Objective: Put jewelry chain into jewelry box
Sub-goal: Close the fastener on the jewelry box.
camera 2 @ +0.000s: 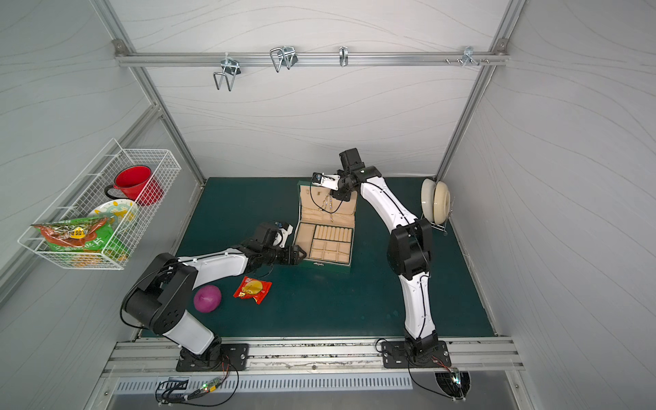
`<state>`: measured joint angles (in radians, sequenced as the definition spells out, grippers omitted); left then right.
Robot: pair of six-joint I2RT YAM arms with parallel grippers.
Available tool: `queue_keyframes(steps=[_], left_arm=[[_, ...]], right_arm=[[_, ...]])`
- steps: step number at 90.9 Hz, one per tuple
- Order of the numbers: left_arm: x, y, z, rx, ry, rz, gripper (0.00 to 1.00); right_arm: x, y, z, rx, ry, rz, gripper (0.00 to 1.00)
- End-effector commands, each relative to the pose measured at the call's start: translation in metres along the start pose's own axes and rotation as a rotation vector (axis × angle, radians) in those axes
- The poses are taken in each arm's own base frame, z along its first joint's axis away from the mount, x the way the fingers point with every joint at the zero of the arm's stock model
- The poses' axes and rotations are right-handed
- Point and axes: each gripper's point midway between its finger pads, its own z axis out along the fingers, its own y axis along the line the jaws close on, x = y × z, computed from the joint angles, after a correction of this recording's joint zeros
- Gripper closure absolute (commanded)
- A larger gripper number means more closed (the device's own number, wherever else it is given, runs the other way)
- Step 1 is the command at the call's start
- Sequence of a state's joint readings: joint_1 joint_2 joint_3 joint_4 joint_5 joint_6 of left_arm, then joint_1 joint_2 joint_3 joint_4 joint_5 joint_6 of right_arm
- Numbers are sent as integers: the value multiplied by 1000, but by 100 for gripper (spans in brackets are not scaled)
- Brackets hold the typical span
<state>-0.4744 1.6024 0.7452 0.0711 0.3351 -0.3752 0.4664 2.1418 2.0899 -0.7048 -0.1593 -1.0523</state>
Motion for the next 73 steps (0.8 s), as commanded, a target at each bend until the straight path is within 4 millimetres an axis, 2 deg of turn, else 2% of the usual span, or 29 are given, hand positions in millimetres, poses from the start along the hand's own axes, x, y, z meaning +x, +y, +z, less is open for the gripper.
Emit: queue_keyframes(steps=[1,14,21,26,36,46,53,62,73], left_arm=[[21,-22,-3,72,58,31,23],[35,-28,-7,94,76,24,24],[44,-28,-9,99,86,14,24],[48,-25,-10,83,90,5,23],[47,-9,-17,-11,53,12,15],[29,9,-38,-151,-46,66,1],[8,15,-60,-235,-149,115,0],[-22,13,-86,-288,-278,198,0],[-63,-14,-101,-230,-419,402,6]], right_arm=[[7,44,19,-132,83,38,64],[14,60,26,-168,146,67,73],[15,63,25,-173,156,88,74],[15,62,22,-157,153,99,72],[5,49,10,-91,121,130,61],[-17,25,-18,0,53,193,33],[-35,12,-44,50,-16,246,21],[-54,4,-78,101,-112,334,14],[-62,2,-111,153,-215,556,13]])
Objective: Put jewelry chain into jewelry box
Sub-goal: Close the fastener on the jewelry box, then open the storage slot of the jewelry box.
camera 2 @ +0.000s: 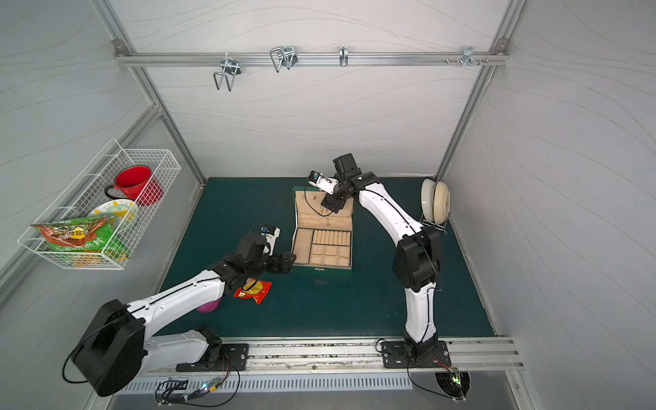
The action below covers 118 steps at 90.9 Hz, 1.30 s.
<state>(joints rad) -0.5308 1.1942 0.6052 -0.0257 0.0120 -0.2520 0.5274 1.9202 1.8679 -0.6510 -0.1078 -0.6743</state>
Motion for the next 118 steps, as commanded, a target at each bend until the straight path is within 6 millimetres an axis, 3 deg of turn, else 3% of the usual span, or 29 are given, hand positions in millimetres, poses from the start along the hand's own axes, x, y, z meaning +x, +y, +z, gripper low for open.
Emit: queue_keyframes(steps=[1,7,15,24,33,47,65,92,118], left_arm=[[-59,-7,-8,-1,-196,214,7],[-80,-27,-2,100,-255,360,10],[-100,-51,13,194,-310,585,14],[-121,-66,28,281,-399,745,29],[-142,-72,40,379,-488,832,36],[-137,-71,75,408,-466,964,38],[-127,-52,107,382,-382,1035,39],[-119,-34,133,298,-320,1112,48],[-120,-24,147,229,-323,1157,52]], right_arm=[[-45,-14,-64,86,-213,264,13],[-38,-15,-77,104,-270,460,13],[-18,-8,-75,77,-316,737,20],[10,10,-50,44,-294,896,28],[33,20,-20,23,-249,976,36],[42,24,13,37,-213,984,43],[50,23,42,86,-185,994,48],[44,28,67,85,-160,977,55],[53,32,77,111,-129,998,57]])
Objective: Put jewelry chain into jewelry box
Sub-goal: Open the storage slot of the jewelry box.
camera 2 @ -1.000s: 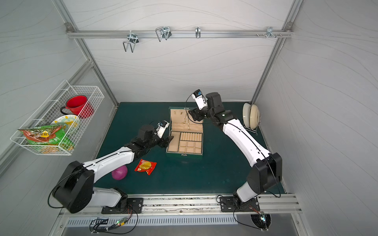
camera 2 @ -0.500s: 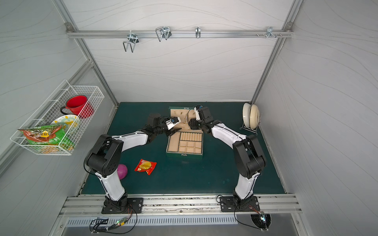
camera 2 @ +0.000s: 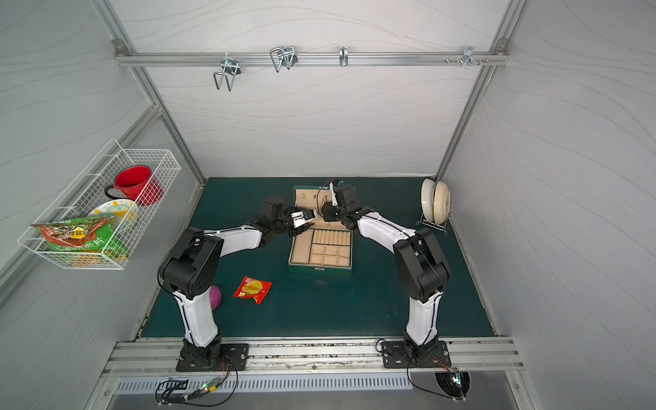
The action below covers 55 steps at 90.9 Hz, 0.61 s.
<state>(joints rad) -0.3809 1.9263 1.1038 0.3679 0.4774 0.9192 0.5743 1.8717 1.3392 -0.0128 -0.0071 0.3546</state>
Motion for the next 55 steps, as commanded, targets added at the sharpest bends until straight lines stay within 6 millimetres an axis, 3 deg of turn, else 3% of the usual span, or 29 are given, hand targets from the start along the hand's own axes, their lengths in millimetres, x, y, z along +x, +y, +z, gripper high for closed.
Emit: queue_keyframes(steps=[1,19,30,55], left_arm=[[-3,22,7,-77,-6,67,52],[-5,28,14,-119,-32,93,51],[-3,27,17,-114,-24,106,52],[3,17,22,-94,27,133,66]], right_arm=[[5,-4,8,27,6,23,57],[12,-8,12,44,2,35,58],[15,-12,14,55,-19,44,64],[17,-10,19,32,-62,32,64]])
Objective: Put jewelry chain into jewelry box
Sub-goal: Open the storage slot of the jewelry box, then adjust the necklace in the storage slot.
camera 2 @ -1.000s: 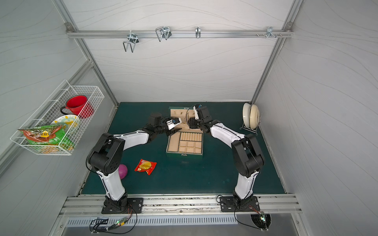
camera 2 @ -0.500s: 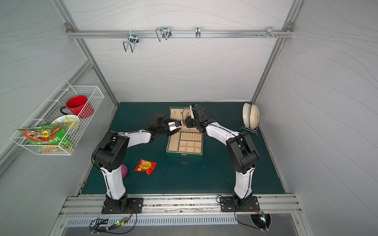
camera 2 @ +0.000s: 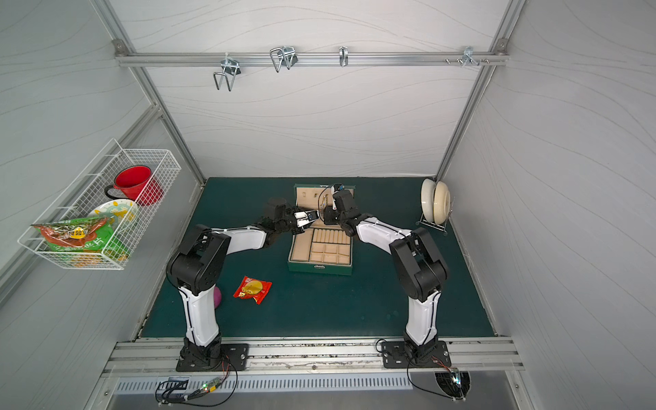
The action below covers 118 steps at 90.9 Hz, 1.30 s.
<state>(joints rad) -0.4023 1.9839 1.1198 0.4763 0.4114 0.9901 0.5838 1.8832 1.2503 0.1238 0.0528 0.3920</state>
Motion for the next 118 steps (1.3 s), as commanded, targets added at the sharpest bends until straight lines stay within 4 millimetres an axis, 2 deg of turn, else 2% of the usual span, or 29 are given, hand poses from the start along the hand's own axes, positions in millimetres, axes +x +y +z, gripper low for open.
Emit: queue_keyframes(steps=[1,15,30,53,68,92,118], left_arm=[[3,6,7,-17,28,26,66],[8,-4,8,17,67,25,73],[9,-4,8,13,76,26,84],[7,-4,6,4,77,25,100],[8,-6,3,2,81,17,100],[1,-11,-3,6,75,10,100],[-7,-11,-9,-4,44,-7,100]], right_arm=[[6,1,9,-5,-11,2,64],[10,1,16,-1,-3,-2,64],[12,-2,20,10,-7,-5,67],[6,4,9,-7,-33,-13,90],[4,10,-8,-26,-54,-21,100],[-13,24,-32,-36,-118,-58,100],[-21,26,-38,-35,-149,-60,100]])
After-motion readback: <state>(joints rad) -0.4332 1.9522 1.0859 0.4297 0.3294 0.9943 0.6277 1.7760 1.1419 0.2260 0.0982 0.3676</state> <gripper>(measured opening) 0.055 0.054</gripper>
